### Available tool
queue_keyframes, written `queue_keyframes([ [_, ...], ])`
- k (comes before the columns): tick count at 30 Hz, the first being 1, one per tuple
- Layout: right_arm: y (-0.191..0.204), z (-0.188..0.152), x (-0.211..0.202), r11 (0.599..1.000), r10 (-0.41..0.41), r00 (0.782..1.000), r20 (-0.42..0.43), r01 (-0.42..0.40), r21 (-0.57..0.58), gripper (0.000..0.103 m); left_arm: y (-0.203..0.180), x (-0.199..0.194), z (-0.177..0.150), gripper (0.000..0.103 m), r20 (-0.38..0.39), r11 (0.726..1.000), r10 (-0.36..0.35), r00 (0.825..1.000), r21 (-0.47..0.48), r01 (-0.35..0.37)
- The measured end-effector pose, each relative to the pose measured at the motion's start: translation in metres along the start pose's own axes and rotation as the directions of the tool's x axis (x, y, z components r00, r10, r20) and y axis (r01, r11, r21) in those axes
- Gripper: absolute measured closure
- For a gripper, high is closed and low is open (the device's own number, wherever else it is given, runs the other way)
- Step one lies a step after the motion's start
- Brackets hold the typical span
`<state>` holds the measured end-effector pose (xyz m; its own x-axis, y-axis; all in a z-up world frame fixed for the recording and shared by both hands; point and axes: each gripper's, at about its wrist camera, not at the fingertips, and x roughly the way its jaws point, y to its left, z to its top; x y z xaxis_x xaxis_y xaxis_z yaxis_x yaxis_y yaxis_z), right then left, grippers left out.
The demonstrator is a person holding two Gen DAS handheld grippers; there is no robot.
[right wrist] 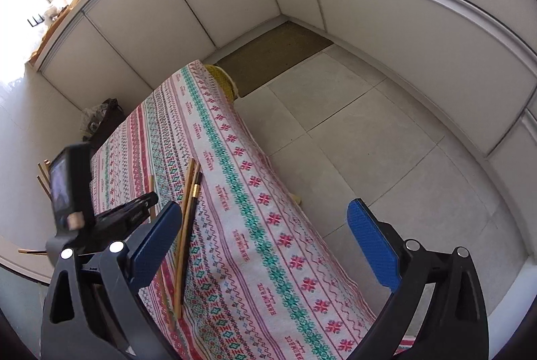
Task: Organize utensils
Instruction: 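Lift the chopstick with the left gripper while the right gripper grasps another chopstick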
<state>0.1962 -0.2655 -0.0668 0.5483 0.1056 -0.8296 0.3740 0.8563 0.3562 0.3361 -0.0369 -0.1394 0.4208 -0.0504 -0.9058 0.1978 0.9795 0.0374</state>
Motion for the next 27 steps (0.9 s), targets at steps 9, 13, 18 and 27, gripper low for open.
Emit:
queue_keyframes([
  [9,0.066,0.048,0.106,0.956,0.292,0.902,-0.318,-0.286,0.069,0.039,0.021,-0.158,-0.083,0.097,0.24,0.989,-0.121,0.963,0.11,0.097],
  [13,0.093,0.045,0.152,0.974,0.208,0.904,-0.375,-0.225,-0.002,0.065,0.032,-0.197,-0.115,0.097,0.301,0.984,-0.168,0.939,0.103,0.143],
  [18,0.111,0.042,0.174,0.984,0.125,0.927,-0.353,-0.162,-0.075,0.065,0.044,-0.213,-0.121,0.097,0.345,0.983,-0.182,0.921,0.089,0.16],
  [27,0.135,0.042,0.205,0.979,-0.053,0.939,-0.339,-0.018,-0.203,0.067,0.06,-0.229,-0.131,0.097,0.353,0.983,-0.181,0.918,0.054,0.174],
])
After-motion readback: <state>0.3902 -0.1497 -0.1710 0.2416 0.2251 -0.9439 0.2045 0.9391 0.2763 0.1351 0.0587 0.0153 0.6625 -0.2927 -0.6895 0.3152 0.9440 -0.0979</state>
